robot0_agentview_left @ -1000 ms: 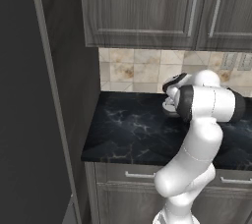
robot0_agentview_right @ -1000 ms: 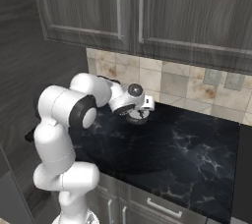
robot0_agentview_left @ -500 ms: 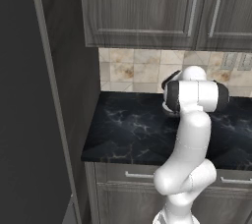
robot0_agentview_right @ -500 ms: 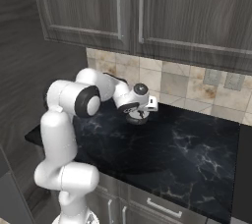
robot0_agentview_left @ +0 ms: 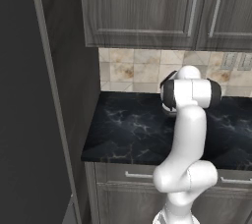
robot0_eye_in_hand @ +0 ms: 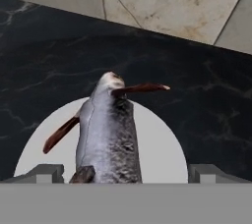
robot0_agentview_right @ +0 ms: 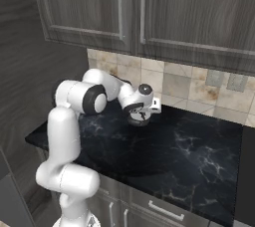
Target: Take the fish from the fridge and place it on the digital scale on the counter by the fridge. Wait a few seconds for a reading, then move it to the plate on the dining counter.
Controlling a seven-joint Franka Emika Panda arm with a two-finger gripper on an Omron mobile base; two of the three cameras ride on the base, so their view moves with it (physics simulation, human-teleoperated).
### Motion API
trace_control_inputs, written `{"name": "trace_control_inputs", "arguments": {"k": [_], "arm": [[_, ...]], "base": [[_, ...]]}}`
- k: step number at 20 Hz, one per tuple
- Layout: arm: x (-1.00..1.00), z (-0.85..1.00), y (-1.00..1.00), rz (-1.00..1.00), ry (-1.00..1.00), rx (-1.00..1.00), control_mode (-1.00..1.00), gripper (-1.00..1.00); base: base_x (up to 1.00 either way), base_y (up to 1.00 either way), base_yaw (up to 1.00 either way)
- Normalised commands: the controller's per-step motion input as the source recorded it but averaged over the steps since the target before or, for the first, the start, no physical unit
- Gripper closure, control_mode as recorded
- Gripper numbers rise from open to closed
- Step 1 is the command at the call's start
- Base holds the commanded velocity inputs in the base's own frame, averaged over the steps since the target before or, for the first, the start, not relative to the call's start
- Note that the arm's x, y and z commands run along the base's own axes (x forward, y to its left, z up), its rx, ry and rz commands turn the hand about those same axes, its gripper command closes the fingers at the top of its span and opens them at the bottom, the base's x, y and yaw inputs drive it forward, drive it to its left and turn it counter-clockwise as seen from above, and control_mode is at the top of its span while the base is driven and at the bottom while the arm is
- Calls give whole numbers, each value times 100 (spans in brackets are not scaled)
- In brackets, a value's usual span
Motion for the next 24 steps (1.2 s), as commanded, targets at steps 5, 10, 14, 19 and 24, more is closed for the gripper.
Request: {"name": "trace_control_inputs", "arguments": {"k": [5, 10, 14, 19, 24], "arm": [[7, -22, 5, 2, 0, 0, -100, 100], [0, -33, 34, 2, 1, 0, -100, 100], [0, -31, 39, 1, 0, 0, -100, 100], [-11, -9, 38, 0, -1, 0, -100, 100], [-57, 60, 12, 0, -20, 0, -100, 100]], "base": [[0, 0, 0], [0, 0, 0], [0, 0, 0], [0, 0, 0], [0, 0, 0]]}}
